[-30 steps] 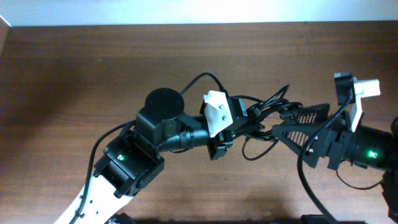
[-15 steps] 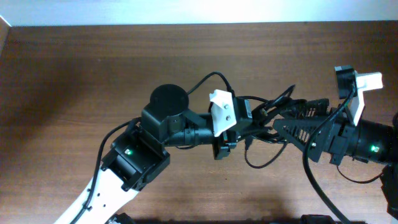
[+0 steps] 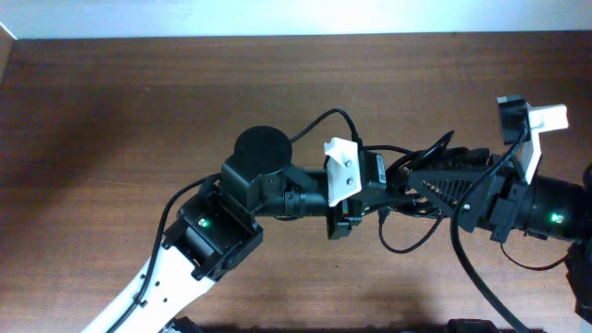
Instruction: Untangle cables
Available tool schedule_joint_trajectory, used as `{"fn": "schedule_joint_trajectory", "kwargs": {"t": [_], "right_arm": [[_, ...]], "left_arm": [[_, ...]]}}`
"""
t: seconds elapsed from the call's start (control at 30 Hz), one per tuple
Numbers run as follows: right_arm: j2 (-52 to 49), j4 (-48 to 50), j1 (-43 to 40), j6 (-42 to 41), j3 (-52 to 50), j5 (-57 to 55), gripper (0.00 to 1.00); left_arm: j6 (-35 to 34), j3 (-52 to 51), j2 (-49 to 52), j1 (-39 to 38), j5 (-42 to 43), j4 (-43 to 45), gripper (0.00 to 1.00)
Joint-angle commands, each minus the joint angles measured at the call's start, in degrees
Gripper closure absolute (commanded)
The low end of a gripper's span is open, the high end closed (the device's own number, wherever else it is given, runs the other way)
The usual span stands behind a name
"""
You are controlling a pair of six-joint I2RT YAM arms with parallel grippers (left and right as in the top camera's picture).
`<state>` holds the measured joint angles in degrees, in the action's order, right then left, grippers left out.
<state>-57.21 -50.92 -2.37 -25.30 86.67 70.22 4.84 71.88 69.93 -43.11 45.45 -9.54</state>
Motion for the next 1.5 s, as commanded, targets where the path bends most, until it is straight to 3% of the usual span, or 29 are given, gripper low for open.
{"fn": "schedule_joint_trajectory", "kwargs": {"t": [0.0, 0.13, 0.27, 0.57, 0.6, 0.63, 0.7, 0.77, 1.47], "right_arm": [[-0.55, 0.87, -0.26, 1.05, 0.66, -0.35, 0.56], [-0.72, 1.31, -0.26, 1.03, 0.66, -0.35, 0.68], [-0.7, 1.29, -0.26, 1.03, 0.66, -0.35, 0.96], [-0.7, 1.27, -0.26, 1.03, 0.66, -0.33, 0.96], [-0.7, 1.27, -0.26, 1.03, 0.66, -0.33, 0.96], [-0.7, 1.29, -0.26, 1.03, 0.66, -0.31, 0.96], [-0.7, 1.27, -0.26, 1.03, 0.66, -0.28, 0.96], [-0.7, 1.29, -0.26, 1.03, 0.66, -0.11, 0.96], [-0.63, 6.21, -0.26, 0.79, 0.68, 4.92, 0.96]], "left_arm": [[1.49, 0.44, 0.13, -1.42, 9.22, 0.31, 1.0], [1.46, 0.44, 0.13, -1.42, 9.51, 0.28, 1.0], [1.46, 0.44, 0.13, -1.42, 10.38, 0.26, 1.0], [1.44, 0.44, 0.13, -1.4, 10.73, 0.0, 1.0], [1.44, 0.44, 0.13, -1.36, 10.69, 0.0, 0.87], [1.44, 0.44, 0.13, -1.36, 10.08, -0.09, 0.59], [1.44, 0.44, 0.13, -1.36, 8.61, -0.5, 0.33], [1.44, 0.44, 0.13, -1.36, 8.13, -1.16, 0.0], [1.46, 0.44, 0.13, 5.16, 4.24, -12.48, 0.01]]}}
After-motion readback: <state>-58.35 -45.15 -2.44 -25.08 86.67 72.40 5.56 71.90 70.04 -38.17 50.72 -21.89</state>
